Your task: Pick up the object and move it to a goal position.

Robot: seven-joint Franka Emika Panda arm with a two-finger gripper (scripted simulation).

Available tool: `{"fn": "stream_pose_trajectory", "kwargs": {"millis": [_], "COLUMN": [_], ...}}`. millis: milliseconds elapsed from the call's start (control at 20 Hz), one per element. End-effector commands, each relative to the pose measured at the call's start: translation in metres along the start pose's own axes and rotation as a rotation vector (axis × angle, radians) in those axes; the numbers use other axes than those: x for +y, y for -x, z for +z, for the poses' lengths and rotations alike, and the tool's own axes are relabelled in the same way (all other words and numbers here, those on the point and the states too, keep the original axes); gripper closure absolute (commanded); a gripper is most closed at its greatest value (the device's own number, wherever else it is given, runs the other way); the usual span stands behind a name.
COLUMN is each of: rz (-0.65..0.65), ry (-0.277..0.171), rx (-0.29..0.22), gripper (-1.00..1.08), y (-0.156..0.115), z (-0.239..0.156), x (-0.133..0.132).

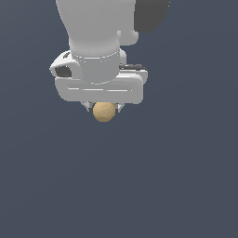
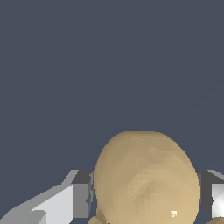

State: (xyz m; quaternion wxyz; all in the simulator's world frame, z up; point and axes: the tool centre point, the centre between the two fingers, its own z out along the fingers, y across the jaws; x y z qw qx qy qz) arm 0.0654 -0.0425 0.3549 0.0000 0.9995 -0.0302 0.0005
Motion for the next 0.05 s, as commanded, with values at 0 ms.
{"fn": "stream_pose_trajectory", "kwargs": {"millis": [0], "rz": [0.000], "ry": [0.000], "rx": [-0.001], "gripper": [1.08], "y": [-0.0003], "z": [-0.0016], "x": [0.0004]}}
